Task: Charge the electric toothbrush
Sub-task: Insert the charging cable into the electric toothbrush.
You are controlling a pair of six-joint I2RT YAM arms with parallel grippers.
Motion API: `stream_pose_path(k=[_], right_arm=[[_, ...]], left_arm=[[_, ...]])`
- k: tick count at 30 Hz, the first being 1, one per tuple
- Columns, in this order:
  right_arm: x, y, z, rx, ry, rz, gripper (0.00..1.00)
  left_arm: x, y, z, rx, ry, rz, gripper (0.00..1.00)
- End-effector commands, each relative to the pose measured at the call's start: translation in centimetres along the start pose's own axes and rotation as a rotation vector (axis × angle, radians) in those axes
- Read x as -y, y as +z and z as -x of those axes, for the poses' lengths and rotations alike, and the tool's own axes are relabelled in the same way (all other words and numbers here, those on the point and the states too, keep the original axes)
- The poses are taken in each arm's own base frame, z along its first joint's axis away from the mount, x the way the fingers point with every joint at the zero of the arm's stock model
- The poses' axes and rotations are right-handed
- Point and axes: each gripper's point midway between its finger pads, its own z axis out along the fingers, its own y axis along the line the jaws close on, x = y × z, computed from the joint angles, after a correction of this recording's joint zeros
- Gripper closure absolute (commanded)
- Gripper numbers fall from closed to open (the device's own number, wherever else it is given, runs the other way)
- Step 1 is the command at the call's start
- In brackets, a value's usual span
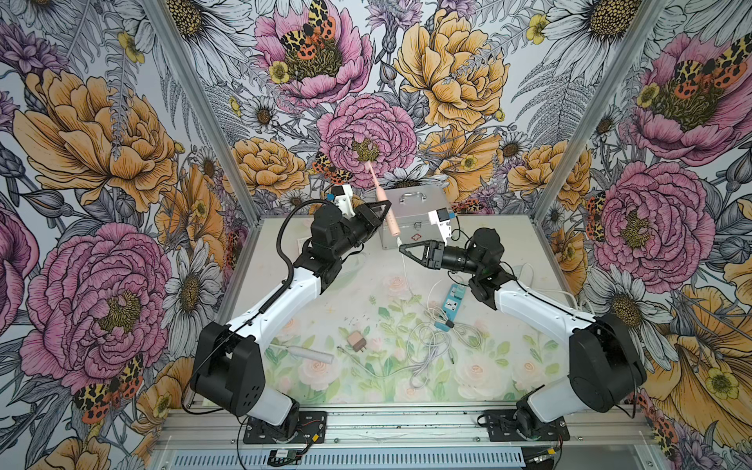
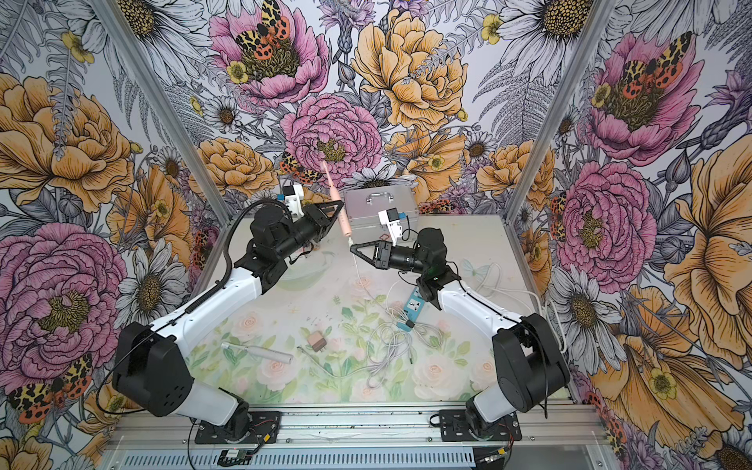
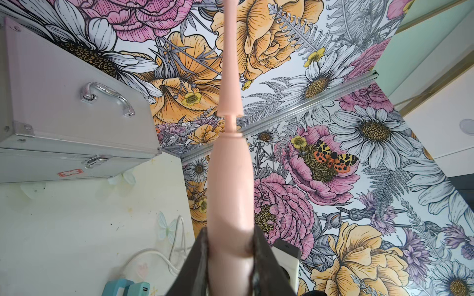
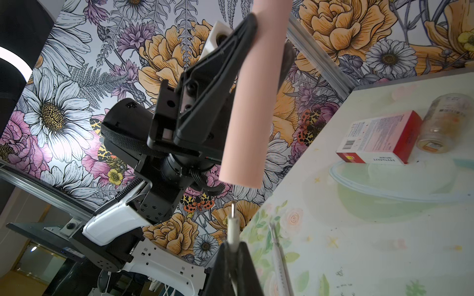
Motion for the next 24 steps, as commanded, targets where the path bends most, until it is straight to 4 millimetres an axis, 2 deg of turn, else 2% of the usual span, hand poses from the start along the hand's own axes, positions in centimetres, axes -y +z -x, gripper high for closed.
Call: stream_pose_path(k=[1, 5, 14, 18, 24], right_arm=[[-1.4, 0.2, 1.9, 0.039, -0.052, 0.033, 1.0], [-1.4, 0.3, 2.1, 0.044, -0.052, 0.032, 1.0], [0.5, 0.4, 1.2, 0.031, -0.018, 0.003, 1.0], [0.4, 0.2, 1.7, 0.047, -0.032, 0.0, 1.0], [-0.4, 0.0, 2.6, 0.062, -0.048, 0.01, 1.0]], left_arm=[[2.9, -0.7, 0.1, -0.005, 0.034, -0.079, 1.0], [2.9, -0.7, -0.1, -0.006, 0.037, -0.078, 1.0], [3.2, -0.9, 0.3, 0.007, 0.02, -0.082, 1.0], [3.5, -0.8, -0.1, -0.003, 0.026, -0.09, 1.0], [3.0, -0.8, -0.2, -0.006, 0.028, -0.078, 1.0]])
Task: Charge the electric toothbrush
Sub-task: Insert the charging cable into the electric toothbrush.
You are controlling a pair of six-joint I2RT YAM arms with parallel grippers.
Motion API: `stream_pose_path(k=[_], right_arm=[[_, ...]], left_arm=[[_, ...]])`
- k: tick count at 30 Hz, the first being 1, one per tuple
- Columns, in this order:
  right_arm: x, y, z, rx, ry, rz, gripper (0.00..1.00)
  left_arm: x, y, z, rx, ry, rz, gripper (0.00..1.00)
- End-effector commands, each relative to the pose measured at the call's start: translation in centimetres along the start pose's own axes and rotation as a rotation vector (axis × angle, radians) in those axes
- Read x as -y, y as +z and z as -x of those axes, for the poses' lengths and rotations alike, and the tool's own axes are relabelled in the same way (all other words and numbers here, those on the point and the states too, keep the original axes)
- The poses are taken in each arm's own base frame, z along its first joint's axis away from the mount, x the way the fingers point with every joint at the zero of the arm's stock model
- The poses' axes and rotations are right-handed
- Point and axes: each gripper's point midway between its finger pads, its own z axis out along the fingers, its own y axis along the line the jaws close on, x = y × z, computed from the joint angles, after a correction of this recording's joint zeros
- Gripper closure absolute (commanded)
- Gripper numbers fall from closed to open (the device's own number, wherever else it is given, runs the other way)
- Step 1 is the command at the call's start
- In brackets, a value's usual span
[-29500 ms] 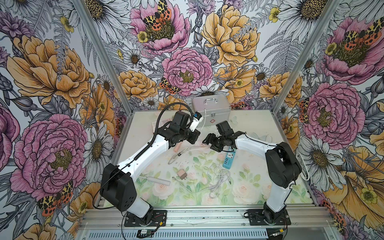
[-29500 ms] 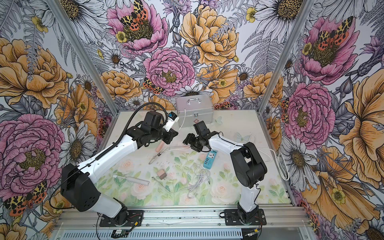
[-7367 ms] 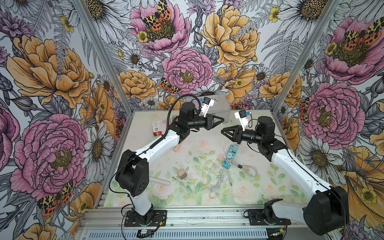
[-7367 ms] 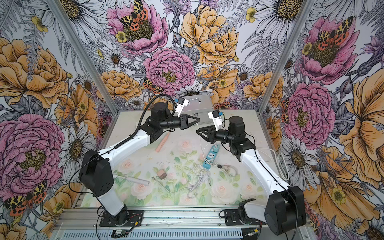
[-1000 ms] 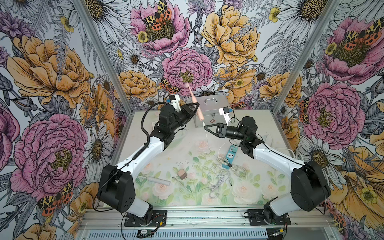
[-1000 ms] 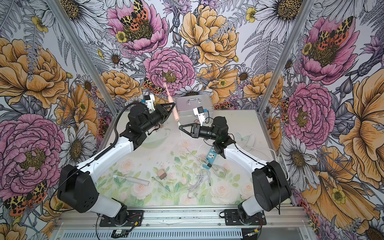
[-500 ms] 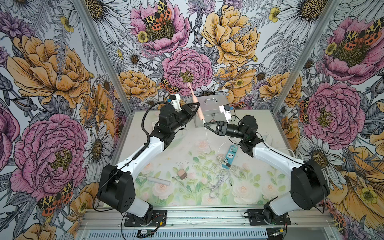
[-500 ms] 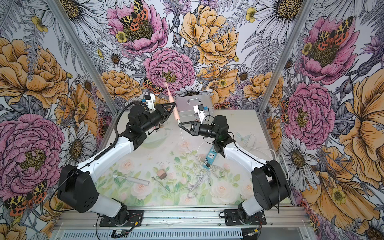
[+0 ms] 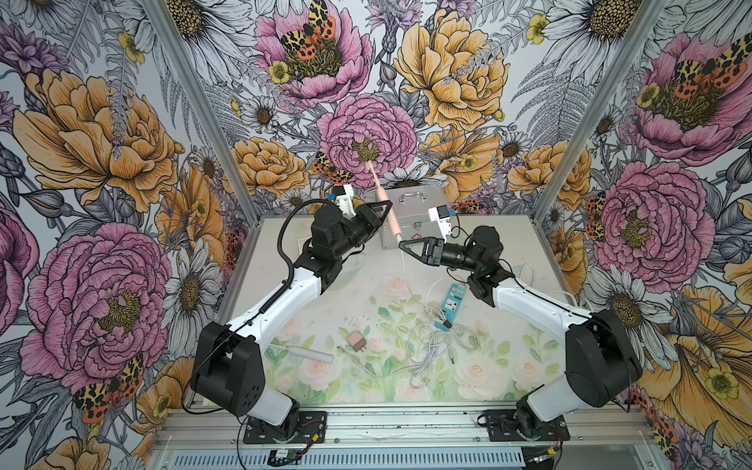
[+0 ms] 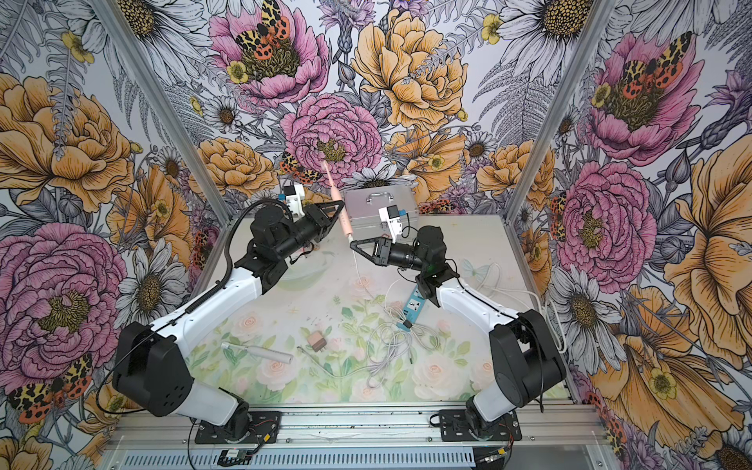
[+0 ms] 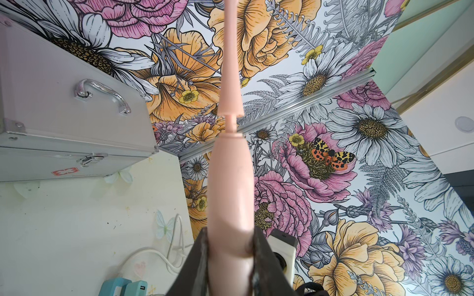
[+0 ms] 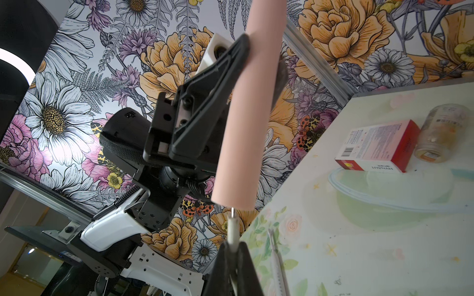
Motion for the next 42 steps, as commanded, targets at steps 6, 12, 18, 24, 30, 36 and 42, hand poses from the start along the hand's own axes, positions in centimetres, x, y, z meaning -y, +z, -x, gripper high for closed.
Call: stream_pose_path(k=[6, 12, 18, 24, 30, 36, 42], right_arm=[[-1.6, 0.2, 2.2, 0.055, -0.018, 0.056, 1.0], [-1.2, 0.7, 2.0, 0.052, -0.001, 0.06, 1.0], [-2.3, -0.6, 3.6, 0.122, -0.039, 0.076, 1.0], [-3.6, -0.9, 4.4, 0.122, -0.07, 0.1, 1.0], [-4.2, -1.0, 5.0, 0.134, -0.093, 0.112, 1.0], [-5.5, -1.8, 6.1, 0.188, -0.132, 0.124, 1.0], [-6.0, -2.9, 7.5, 0.276, -0.137, 0.127, 1.0]], left_arm=[[3.4, -0.6, -0.4, -0.006, 0.042, -0.085, 1.0], [4.5, -0.7, -0.3, 0.012, 0.022, -0.144, 1.0], [4.6, -0.6, -1.3, -0.036, 0.044, -0.146, 1.0], [5.0, -0.3, -3.7, -0.15, 0.121, -0.13, 1.0], [5.5, -0.2, -6.5, -0.261, 0.196, -0.123, 1.0], [4.6, -0.8, -7.7, -0.279, 0.231, -0.1, 1.0], [3.7, -1.7, -7.6, -0.214, 0.27, -0.082, 1.0]])
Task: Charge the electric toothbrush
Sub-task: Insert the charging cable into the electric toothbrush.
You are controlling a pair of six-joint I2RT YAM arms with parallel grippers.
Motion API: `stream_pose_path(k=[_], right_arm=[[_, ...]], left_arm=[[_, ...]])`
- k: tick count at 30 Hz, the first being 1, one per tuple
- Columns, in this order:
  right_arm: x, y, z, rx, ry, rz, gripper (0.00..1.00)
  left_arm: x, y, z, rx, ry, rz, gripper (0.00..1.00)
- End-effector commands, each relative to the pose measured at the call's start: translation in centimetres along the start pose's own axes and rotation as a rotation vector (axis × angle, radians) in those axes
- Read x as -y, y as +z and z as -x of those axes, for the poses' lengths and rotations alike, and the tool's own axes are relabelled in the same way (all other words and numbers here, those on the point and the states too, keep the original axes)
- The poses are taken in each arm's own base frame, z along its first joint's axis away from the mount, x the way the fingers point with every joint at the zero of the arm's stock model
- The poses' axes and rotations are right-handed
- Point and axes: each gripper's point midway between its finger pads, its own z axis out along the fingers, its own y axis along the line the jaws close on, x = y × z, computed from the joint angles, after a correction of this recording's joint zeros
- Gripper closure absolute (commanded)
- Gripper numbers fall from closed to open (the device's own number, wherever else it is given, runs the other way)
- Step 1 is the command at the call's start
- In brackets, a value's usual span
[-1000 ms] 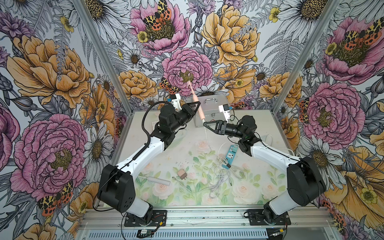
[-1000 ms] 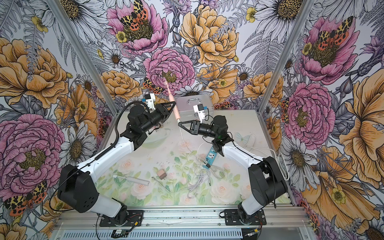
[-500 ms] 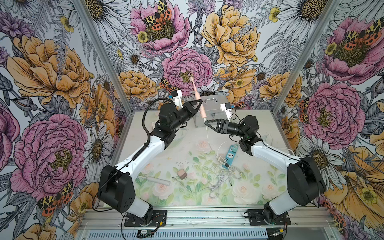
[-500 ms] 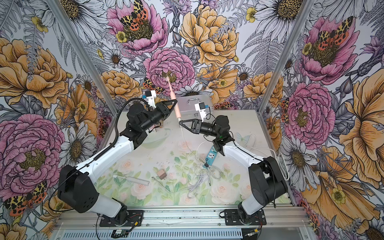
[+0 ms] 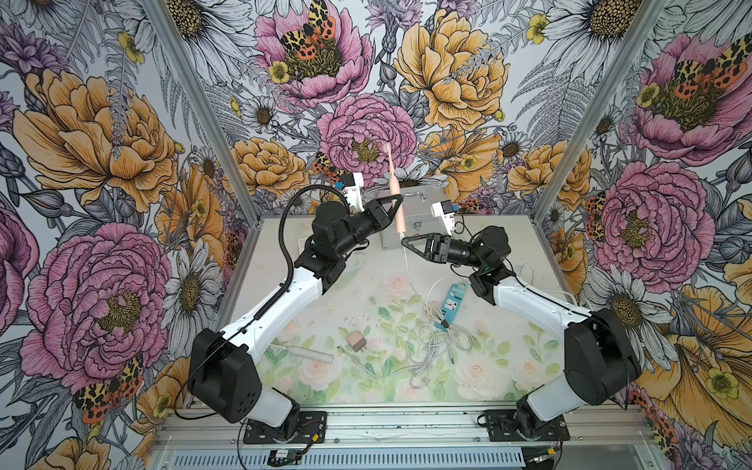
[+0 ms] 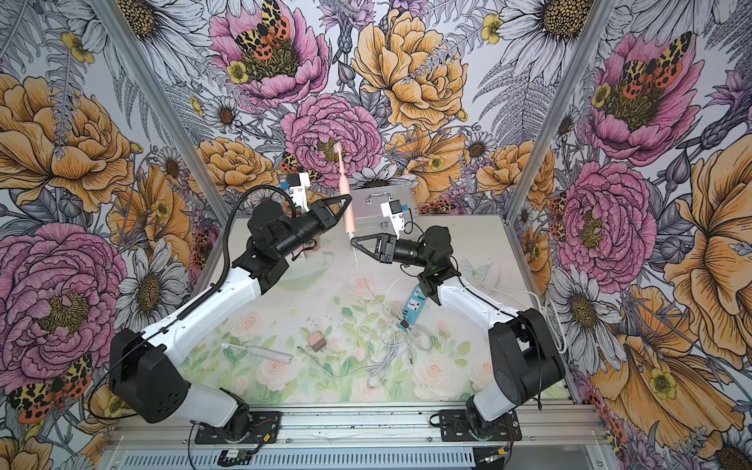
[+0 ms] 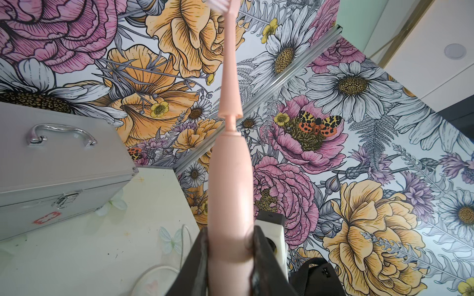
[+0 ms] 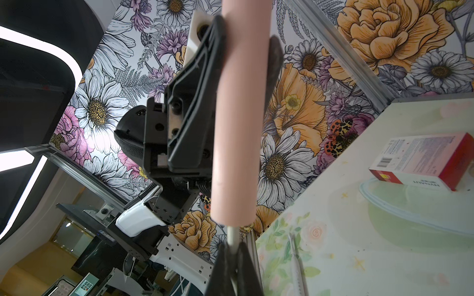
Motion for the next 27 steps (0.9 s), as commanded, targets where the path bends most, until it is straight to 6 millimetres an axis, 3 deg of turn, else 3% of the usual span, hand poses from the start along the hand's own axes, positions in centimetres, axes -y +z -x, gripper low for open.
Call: stream_pose_path(k=[1, 6, 14, 16, 19, 24, 27], right_arm=[[-3.0, -2.0, 6.7, 0.283, -0.136, -0.006, 1.0], [-3.8, -1.5, 6.8, 0.271, -0.139, 0.037, 1.0], [-4.1, -1.6, 7.4, 0.27, -0.164, 0.034, 1.0], [-3.2, -1.4, 6.4, 0.222, -0.147, 0.014, 1.0], [-0.3, -1.6, 3.8, 0.139, -0.089, -0.095, 0.98], [3.7, -3.3, -1.6, -0.024, -0.028, -0.295, 0.74], [4.0, -4.8, -2.1, -0.035, -0.027, -0.383, 0.66]], left_arm=[[0.0, -1.2, -6.0, -0.187, -0.006, -0.008, 1.0], [1.3, -0.6, -7.4, -0.217, -0.026, -0.07, 1.0], [0.2, -0.6, -8.9, -0.231, -0.101, -0.066, 1.0], [0.3, -0.3, -8.5, -0.217, -0.081, -0.065, 1.0], [0.8, 0.2, -6.9, -0.176, -0.042, -0.067, 1.0], [1.6, 1.3, -4.6, -0.106, 0.052, -0.044, 1.0], [1.4, 1.8, -4.6, -0.093, 0.066, -0.03, 1.0]])
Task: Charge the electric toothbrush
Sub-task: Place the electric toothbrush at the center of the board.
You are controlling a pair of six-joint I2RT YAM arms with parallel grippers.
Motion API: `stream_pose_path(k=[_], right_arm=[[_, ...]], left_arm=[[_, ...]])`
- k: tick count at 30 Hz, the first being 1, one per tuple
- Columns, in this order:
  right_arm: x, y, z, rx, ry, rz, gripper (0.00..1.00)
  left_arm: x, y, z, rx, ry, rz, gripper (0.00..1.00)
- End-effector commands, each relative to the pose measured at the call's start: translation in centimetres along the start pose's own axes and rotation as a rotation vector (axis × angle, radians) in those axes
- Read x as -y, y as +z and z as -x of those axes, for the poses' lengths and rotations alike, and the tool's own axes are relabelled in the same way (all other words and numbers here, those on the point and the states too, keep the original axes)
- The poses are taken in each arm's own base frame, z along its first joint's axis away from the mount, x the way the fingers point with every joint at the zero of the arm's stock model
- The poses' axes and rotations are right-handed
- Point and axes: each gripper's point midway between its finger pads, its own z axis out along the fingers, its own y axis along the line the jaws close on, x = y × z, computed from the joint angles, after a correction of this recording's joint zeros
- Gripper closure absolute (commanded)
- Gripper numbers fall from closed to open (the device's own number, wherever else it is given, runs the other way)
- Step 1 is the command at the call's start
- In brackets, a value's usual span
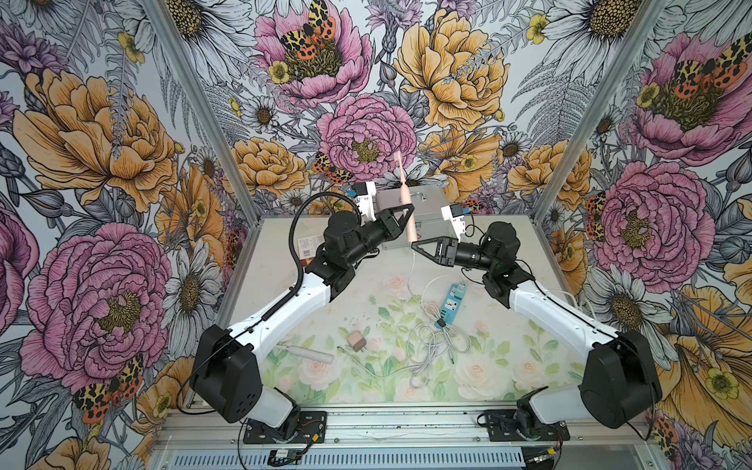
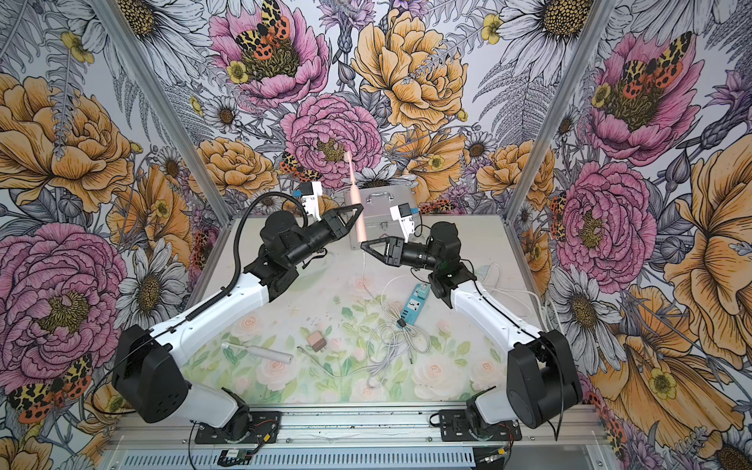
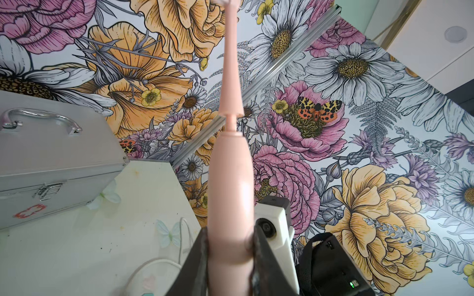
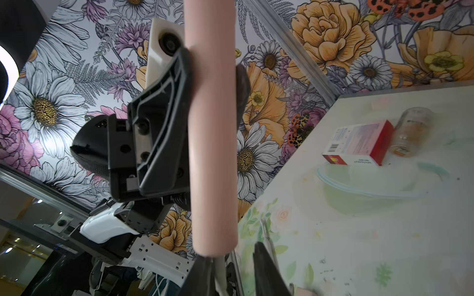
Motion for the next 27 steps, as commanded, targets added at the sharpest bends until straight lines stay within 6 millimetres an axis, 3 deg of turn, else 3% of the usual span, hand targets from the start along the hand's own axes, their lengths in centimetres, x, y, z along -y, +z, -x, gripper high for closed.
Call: stream_pose_path(k=[1, 4, 9, 14, 17, 25, 27], right_arm=[[2.6, -1.6, -1.3, -0.019, -0.012, -0.186, 0.63], [2.4, -2.0, -0.5, -0.01, -0.026, -0.231, 0.57], [-0.3, -0.9, -0.3, -0.036, -0.07, -0.155, 0.52], [-0.7, -0.8, 0.0, -0.033, -0.073, -0.146, 0.46], [0.0, -1.0, 0.8, 0.009, -0.067, -0.196, 0.45], [0.5, -0.9, 2.3, 0.055, -0.051, -0.231, 0.53], [0.5, -1.0, 2.2, 0.055, -0.042, -0.231, 0.62]], left_arm=[[1.3, 0.7, -1.3, -0.054, 0.05, -0.021, 1.0], [1.7, 1.4, -1.7, -0.059, 0.053, -0.028, 1.0], [1.7, 1.9, -1.5, -0.053, 0.068, -0.024, 1.0], [1.6, 2.1, -1.6, -0.051, 0.074, -0.017, 1.0], [1.7, 2.1, -2.0, -0.052, 0.064, -0.013, 1.0], [1.6, 2.5, -3.1, -0.068, 0.052, -0.008, 1.0], [1.6, 2.5, -3.3, -0.073, 0.057, -0.009, 1.0]])
